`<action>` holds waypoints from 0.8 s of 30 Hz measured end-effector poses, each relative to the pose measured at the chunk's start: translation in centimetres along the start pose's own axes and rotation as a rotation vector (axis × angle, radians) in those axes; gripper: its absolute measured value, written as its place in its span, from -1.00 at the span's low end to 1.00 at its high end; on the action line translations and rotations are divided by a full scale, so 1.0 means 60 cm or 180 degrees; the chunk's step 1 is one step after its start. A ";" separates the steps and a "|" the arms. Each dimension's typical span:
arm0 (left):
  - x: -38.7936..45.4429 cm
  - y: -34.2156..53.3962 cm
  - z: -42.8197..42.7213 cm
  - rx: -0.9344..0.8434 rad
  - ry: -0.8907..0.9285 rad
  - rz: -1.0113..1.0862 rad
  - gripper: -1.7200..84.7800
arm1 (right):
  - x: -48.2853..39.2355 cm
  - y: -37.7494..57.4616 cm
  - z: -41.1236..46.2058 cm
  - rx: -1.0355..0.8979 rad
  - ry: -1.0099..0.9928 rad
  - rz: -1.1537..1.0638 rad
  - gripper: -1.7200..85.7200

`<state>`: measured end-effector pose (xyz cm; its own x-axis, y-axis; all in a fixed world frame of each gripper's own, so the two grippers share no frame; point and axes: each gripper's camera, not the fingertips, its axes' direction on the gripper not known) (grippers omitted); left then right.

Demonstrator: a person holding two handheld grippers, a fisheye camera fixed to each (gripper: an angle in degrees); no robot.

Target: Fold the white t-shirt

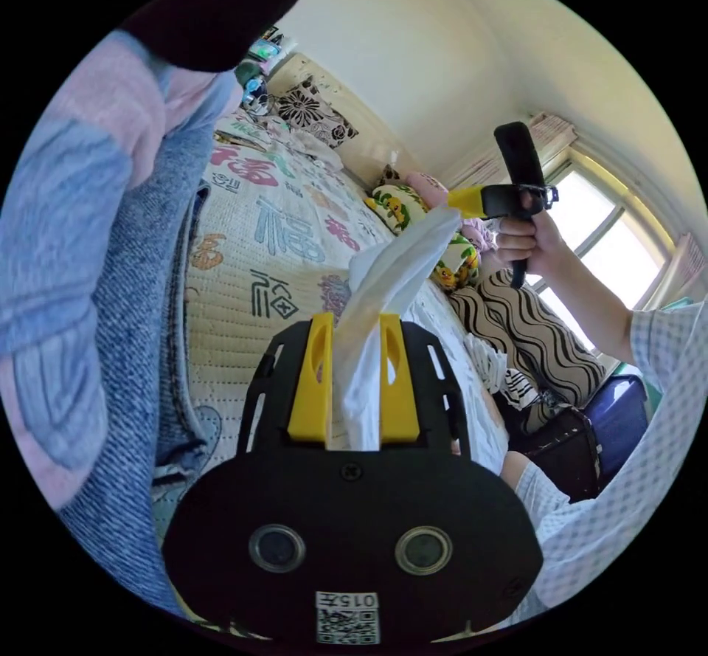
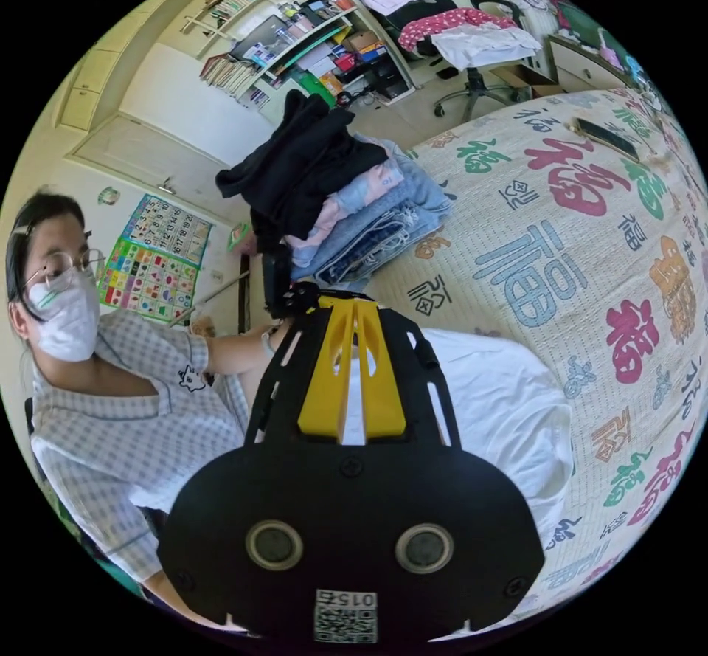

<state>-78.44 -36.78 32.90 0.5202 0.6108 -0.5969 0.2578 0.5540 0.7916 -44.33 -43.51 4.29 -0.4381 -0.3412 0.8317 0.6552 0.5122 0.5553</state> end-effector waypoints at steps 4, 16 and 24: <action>0.041 -0.013 -0.011 -0.0042 0.0221 0.0352 -0.77 | 0.013 0.019 0.007 -0.0017 -0.0090 -0.0049 -0.97; 0.218 0.005 -0.110 -0.0179 -0.2216 0.1011 -0.97 | 0.092 -0.122 0.159 0.0052 0.0614 0.0234 -0.97; 0.219 -0.009 -0.063 -0.0578 -0.2075 0.0832 -0.85 | 0.093 -0.174 0.287 -0.0614 0.1096 0.0104 -0.97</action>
<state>-74.82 -26.92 24.14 0.9406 0.3061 -0.1469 -0.0513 0.5558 0.8297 -64.24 -37.20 3.13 -0.2044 -0.5884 0.7823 0.7833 0.3809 0.4913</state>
